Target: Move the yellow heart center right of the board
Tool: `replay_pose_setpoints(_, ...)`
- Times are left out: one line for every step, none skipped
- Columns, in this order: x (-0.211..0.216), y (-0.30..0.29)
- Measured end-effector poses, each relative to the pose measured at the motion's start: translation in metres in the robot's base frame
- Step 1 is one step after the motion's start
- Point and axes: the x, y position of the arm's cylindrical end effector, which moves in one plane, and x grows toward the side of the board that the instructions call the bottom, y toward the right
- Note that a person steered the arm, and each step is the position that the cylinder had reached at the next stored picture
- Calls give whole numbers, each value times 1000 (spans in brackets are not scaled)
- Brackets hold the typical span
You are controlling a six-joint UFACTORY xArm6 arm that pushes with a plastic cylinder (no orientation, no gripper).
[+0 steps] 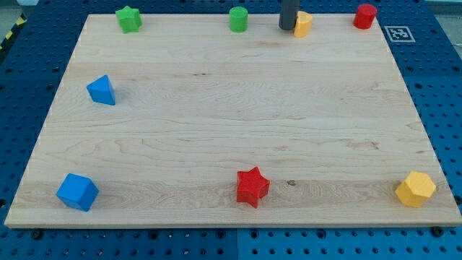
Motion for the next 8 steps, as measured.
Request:
replay_pose_setpoints(-23,4)
replay_pose_setpoints(-23,22)
replay_pose_setpoints(-5,23)
replay_pose_setpoints(11,24)
replay_pose_setpoints(29,39)
replay_pose_setpoints(57,57)
replay_pose_setpoints(79,62)
replay_pose_setpoints(102,62)
